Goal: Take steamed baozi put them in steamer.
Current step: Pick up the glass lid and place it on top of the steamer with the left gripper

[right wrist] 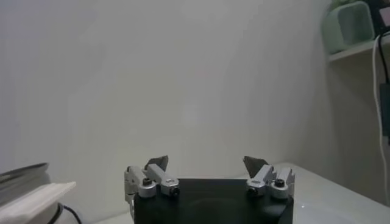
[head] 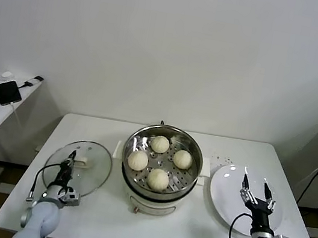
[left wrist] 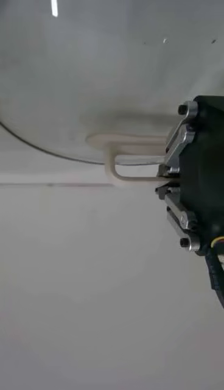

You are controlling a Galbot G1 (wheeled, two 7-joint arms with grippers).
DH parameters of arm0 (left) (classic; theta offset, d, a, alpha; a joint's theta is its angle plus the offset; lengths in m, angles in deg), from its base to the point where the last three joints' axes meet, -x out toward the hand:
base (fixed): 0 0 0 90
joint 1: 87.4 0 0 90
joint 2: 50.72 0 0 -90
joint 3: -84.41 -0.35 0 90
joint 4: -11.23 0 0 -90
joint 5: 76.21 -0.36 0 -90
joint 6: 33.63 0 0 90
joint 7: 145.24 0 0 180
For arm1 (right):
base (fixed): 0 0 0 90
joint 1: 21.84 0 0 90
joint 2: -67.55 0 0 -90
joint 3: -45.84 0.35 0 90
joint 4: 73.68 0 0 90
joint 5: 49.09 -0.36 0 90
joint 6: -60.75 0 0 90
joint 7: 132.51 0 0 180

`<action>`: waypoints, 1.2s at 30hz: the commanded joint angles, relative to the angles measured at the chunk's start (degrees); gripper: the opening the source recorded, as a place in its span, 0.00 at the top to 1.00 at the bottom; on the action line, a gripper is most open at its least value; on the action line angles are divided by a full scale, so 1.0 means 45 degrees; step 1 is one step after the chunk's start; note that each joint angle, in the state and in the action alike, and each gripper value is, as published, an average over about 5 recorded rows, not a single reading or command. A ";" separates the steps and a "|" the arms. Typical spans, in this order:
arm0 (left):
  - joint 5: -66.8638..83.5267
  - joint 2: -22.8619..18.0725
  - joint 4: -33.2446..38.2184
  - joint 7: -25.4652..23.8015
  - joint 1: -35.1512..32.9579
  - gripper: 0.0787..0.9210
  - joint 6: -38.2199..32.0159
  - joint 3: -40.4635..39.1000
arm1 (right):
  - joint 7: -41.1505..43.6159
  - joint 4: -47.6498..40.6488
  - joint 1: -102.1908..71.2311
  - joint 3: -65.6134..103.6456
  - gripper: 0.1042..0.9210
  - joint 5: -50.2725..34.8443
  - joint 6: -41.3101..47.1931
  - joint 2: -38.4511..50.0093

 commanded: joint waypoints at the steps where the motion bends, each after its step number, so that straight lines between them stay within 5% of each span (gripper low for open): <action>1: 0.0813 -0.0381 0.3657 -0.1324 -0.1339 0.91 0.2922 0.0146 | -0.0076 0.0079 0.0018 0.0069 0.12 -0.0010 0.0047 -0.0002; 12: -0.0989 -0.0507 0.7565 -0.2382 -0.2309 0.91 0.6694 -0.0315 | -0.0033 0.0249 -0.0013 0.0089 0.12 -0.0003 0.0069 -0.0162; 19: -0.3719 -0.1256 0.9684 -0.5658 -0.1829 0.91 0.8402 -0.0914 | -0.0030 0.0352 -0.0069 0.0135 0.12 0.0007 0.0128 -0.0312; 24: -0.4922 -0.2130 1.0391 -0.6737 -0.1586 0.91 0.8661 -0.1715 | -0.0030 0.0409 -0.0174 0.0236 0.12 0.0029 0.0166 -0.0330; 36: -0.6066 -0.3363 0.9829 -0.7145 -0.0655 0.91 0.8515 -0.5363 | -0.0016 0.0458 -0.0306 0.0474 0.12 0.0354 0.0244 -0.0572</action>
